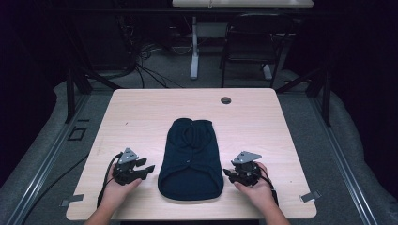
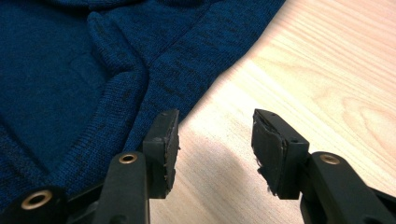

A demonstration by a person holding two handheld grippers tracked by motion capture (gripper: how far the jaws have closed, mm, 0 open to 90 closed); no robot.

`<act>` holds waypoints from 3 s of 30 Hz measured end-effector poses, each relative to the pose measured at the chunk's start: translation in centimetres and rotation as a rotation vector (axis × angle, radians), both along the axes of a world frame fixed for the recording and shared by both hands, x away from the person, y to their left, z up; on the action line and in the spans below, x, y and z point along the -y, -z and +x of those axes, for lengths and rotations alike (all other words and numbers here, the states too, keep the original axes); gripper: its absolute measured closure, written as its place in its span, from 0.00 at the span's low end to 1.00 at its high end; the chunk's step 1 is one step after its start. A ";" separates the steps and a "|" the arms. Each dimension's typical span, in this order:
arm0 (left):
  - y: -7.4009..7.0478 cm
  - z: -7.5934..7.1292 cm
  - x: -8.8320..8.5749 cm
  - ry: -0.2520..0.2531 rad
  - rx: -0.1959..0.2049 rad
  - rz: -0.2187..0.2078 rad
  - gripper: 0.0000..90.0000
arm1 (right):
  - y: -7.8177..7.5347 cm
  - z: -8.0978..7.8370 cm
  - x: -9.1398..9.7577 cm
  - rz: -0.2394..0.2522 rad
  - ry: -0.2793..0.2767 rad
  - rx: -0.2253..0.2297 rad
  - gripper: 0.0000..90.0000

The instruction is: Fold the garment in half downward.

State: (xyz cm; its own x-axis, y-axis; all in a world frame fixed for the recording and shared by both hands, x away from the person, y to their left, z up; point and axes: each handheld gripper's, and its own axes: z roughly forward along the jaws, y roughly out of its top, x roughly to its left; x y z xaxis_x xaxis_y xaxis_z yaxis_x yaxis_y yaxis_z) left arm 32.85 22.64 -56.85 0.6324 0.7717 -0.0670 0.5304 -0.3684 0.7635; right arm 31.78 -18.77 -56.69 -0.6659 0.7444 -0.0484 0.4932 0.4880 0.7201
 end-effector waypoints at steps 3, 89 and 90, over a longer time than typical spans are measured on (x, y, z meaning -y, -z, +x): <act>0.0 0.0 0.0 -0.004 -0.003 -0.001 0.57 | -0.1 0.0 0.0 0.001 -0.012 0.002 0.57; -5.2 7.5 7.9 0.235 -0.058 0.137 0.72 | -5.5 6.9 -7.0 -0.182 -0.283 -0.068 0.74; -5.6 8.0 8.0 0.237 -0.056 0.135 0.72 | -6.0 7.3 -7.2 -0.197 -0.283 -0.058 0.74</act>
